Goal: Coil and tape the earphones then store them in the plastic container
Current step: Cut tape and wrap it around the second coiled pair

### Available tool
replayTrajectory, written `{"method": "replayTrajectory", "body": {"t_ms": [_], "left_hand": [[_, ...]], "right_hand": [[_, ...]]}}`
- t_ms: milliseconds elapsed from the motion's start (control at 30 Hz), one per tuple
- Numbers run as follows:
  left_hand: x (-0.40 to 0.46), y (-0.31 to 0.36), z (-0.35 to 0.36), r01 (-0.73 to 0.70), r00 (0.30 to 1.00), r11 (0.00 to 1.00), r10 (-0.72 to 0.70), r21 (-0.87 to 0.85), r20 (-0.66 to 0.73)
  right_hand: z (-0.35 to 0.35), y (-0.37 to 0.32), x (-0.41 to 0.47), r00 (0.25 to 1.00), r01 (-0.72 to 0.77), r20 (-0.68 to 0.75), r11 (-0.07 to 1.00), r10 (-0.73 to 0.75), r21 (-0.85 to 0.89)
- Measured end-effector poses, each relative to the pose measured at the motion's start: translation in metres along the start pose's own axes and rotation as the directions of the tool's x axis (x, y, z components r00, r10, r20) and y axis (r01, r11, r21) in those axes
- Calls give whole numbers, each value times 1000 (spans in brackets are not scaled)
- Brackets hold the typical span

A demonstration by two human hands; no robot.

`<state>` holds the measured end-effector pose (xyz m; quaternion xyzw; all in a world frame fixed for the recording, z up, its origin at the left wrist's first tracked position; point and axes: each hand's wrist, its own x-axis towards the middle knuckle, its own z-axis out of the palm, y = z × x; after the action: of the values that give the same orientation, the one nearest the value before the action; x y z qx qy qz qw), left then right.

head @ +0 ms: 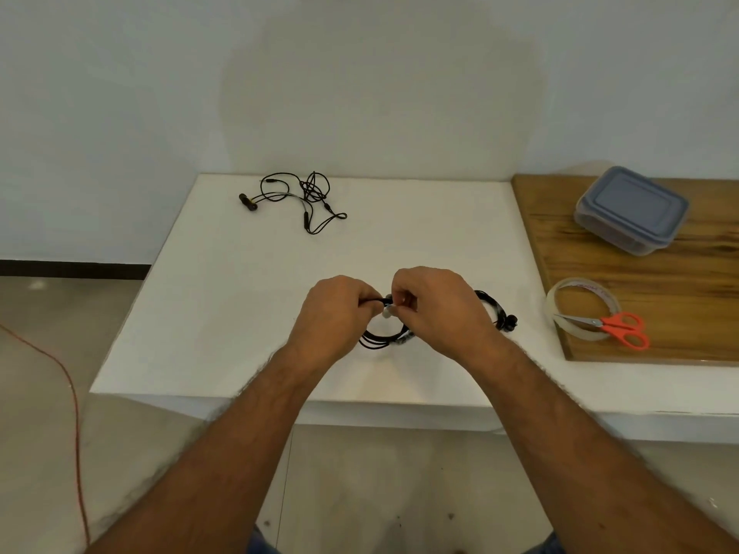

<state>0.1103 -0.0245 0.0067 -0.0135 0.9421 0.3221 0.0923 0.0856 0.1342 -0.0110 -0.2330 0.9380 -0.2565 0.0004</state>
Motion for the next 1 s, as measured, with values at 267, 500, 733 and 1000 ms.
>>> {"method": "replayTrajectory", "body": {"t_ms": [267, 500, 733, 1000], "left_hand": [[-5, 4, -8, 51, 998, 985, -46, -165, 32], [-4, 0, -11, 92, 995, 935, -70, -342, 74], [-3, -4, -14, 158, 985, 860, -102, -485, 140], [-6, -2, -15, 318, 946, 709, -199, -629, 255]], "right_hand": [[-3, -2, -1, 994, 74, -81, 997, -76, -31], [-4, -4, -3, 981, 136, -138, 991, -135, 0], [-5, -2, -3, 993, 117, -18, 991, -116, 68], [-6, -8, -5, 991, 129, -56, 990, -125, 66]]}}
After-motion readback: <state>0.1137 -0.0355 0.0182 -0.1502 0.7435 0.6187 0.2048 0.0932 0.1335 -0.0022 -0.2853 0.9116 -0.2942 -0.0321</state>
